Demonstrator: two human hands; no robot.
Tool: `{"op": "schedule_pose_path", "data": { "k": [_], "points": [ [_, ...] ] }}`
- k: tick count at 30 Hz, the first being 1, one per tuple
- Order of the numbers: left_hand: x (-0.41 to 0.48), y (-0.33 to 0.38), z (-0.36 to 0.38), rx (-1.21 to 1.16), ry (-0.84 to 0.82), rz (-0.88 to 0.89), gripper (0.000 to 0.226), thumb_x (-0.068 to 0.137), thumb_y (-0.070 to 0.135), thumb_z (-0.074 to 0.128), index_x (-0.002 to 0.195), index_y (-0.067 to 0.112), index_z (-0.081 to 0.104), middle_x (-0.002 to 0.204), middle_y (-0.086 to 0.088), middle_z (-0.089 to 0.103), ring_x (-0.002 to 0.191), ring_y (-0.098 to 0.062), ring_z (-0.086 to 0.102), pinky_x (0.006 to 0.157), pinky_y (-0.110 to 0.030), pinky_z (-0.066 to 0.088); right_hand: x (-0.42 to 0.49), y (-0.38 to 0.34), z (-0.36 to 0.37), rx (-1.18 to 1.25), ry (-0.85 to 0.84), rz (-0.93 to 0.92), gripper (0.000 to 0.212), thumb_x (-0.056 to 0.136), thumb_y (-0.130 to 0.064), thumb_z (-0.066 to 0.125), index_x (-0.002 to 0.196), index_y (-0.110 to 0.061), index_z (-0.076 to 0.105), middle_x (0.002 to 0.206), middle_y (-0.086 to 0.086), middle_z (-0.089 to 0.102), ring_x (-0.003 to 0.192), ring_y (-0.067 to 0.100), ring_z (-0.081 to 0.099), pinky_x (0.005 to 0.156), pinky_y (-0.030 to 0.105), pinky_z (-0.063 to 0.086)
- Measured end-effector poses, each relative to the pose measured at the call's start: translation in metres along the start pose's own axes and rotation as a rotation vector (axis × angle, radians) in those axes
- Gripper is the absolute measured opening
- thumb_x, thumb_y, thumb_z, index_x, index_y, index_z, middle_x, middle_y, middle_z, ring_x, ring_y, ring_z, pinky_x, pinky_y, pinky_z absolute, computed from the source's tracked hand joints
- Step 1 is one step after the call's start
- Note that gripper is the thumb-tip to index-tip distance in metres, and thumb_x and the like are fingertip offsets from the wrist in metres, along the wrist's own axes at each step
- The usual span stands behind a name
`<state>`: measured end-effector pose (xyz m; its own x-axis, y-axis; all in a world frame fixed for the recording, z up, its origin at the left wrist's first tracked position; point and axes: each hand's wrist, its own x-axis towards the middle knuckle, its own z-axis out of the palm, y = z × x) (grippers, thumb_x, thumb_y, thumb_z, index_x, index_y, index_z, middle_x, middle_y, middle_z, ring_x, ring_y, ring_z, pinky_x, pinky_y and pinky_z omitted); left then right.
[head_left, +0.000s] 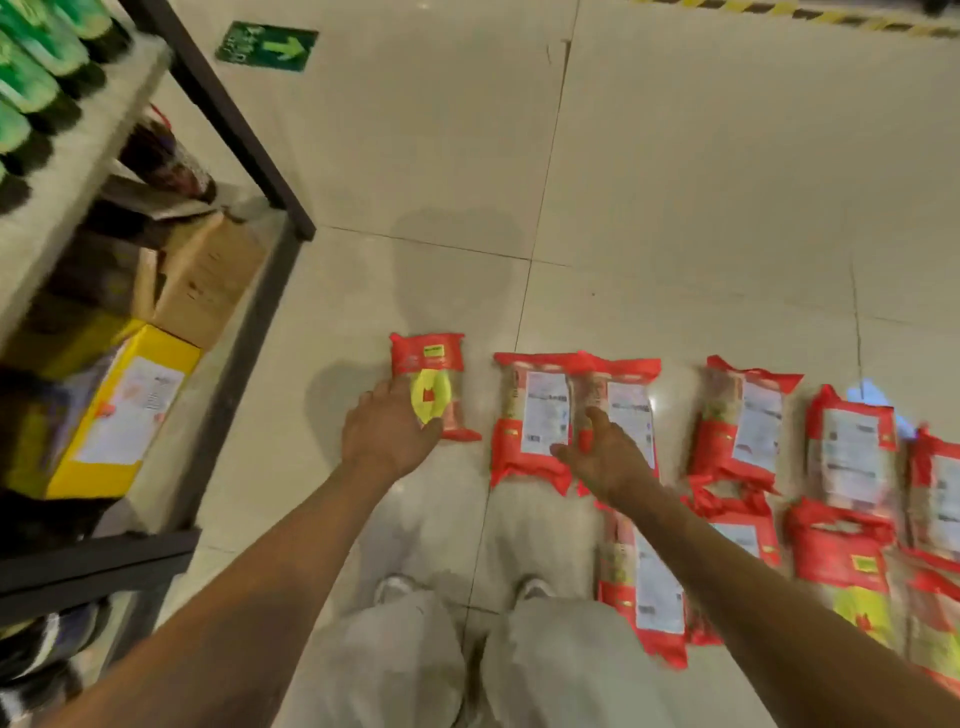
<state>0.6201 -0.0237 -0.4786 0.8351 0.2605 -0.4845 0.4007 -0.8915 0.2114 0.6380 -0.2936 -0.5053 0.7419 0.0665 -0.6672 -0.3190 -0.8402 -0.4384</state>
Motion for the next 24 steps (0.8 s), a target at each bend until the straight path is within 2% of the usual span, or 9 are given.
{"op": "schedule_pose_path", "data": {
  "k": [3,6,8,10,13,16,19,22,24],
  "points": [
    [0.086,-0.036,0.090,-0.163,-0.058,-0.129,0.079,0.087,0.054,0.062,0.149,0.011,0.038,0.143,-0.017,0.050,0.132,-0.040,0.047,0.104,-0.046,0.044,0.102,0.051,0.070,0.094,-0.009,0.024,0.095,0.070,-0.069,0.063,0.148,-0.022,0.038,0.143,0.007,0.057,0.115,0.035,0.064,0.096,0.046,0.054],
    [0.165,-0.069,0.165,-0.396,-0.066,-0.240,0.096,0.072,0.061,0.071,0.148,0.008,0.042,0.142,-0.019,0.055,0.129,-0.040,0.053,0.106,-0.049,0.046,0.173,0.078,0.118,0.272,0.018,0.079,0.090,0.081,-0.043,0.077,0.153,-0.010,0.032,0.149,0.011,0.049,0.133,0.032,0.052,0.105,0.033,0.041],
    [0.209,-0.090,0.207,-0.501,-0.048,-0.302,0.092,0.071,0.054,0.077,0.140,0.003,0.046,0.136,-0.021,0.058,0.124,-0.041,0.057,0.103,-0.050,0.048,0.219,0.108,0.148,0.367,0.082,0.098,0.097,0.071,-0.050,0.080,0.150,-0.020,0.031,0.147,0.007,0.051,0.134,0.031,0.051,0.109,0.044,0.043],
    [0.242,-0.109,0.238,-0.649,-0.019,-0.386,0.092,0.064,0.052,0.082,0.133,0.002,0.048,0.129,-0.018,0.063,0.116,-0.038,0.062,0.100,-0.051,0.052,0.259,0.135,0.172,0.468,0.137,0.100,0.095,0.065,-0.056,0.080,0.143,-0.027,0.034,0.137,0.001,0.058,0.126,0.028,0.058,0.104,0.049,0.049],
    [0.266,-0.122,0.267,-0.884,-0.008,-0.455,0.086,0.057,0.046,0.091,0.126,0.007,0.057,0.113,-0.009,0.072,0.099,-0.031,0.071,0.090,-0.047,0.058,0.268,0.132,0.179,0.605,0.196,0.131,0.067,0.075,-0.023,0.086,0.129,-0.018,0.045,0.113,-0.006,0.068,0.097,0.014,0.070,0.085,0.033,0.058],
    [0.259,-0.117,0.277,-1.059,-0.028,-0.488,0.060,0.059,0.032,0.094,0.109,0.006,0.073,0.094,-0.013,0.079,0.079,-0.031,0.076,0.077,-0.044,0.063,0.270,0.131,0.184,0.702,0.168,0.163,0.069,0.069,-0.007,0.090,0.124,-0.013,0.050,0.106,0.002,0.074,0.083,0.014,0.076,0.075,0.035,0.063],
    [0.231,-0.114,0.258,-1.080,-0.021,-0.529,0.070,0.052,0.035,0.095,0.111,0.010,0.067,0.097,-0.013,0.078,0.078,-0.031,0.077,0.076,-0.049,0.064,0.246,0.119,0.173,0.745,0.178,0.171,0.080,0.064,-0.008,0.092,0.128,-0.014,0.046,0.109,0.006,0.074,0.088,0.023,0.076,0.080,0.048,0.063],
    [0.179,-0.114,0.196,-1.070,0.028,-0.498,0.077,0.047,0.041,0.094,0.112,0.014,0.061,0.099,-0.010,0.076,0.076,-0.028,0.078,0.074,-0.050,0.064,0.191,0.091,0.135,0.760,0.198,0.128,0.072,0.069,-0.005,0.088,0.125,-0.021,0.045,0.110,0.003,0.074,0.090,0.022,0.076,0.080,0.046,0.062],
    [0.133,-0.107,0.135,-1.101,0.074,-0.477,0.073,0.054,0.037,0.094,0.113,0.013,0.059,0.101,-0.010,0.076,0.077,-0.027,0.078,0.072,-0.048,0.064,0.141,0.060,0.092,0.741,0.228,0.092,0.075,0.069,-0.011,0.089,0.126,-0.029,0.043,0.111,-0.001,0.073,0.094,0.023,0.074,0.085,0.049,0.060]
  ]
}}
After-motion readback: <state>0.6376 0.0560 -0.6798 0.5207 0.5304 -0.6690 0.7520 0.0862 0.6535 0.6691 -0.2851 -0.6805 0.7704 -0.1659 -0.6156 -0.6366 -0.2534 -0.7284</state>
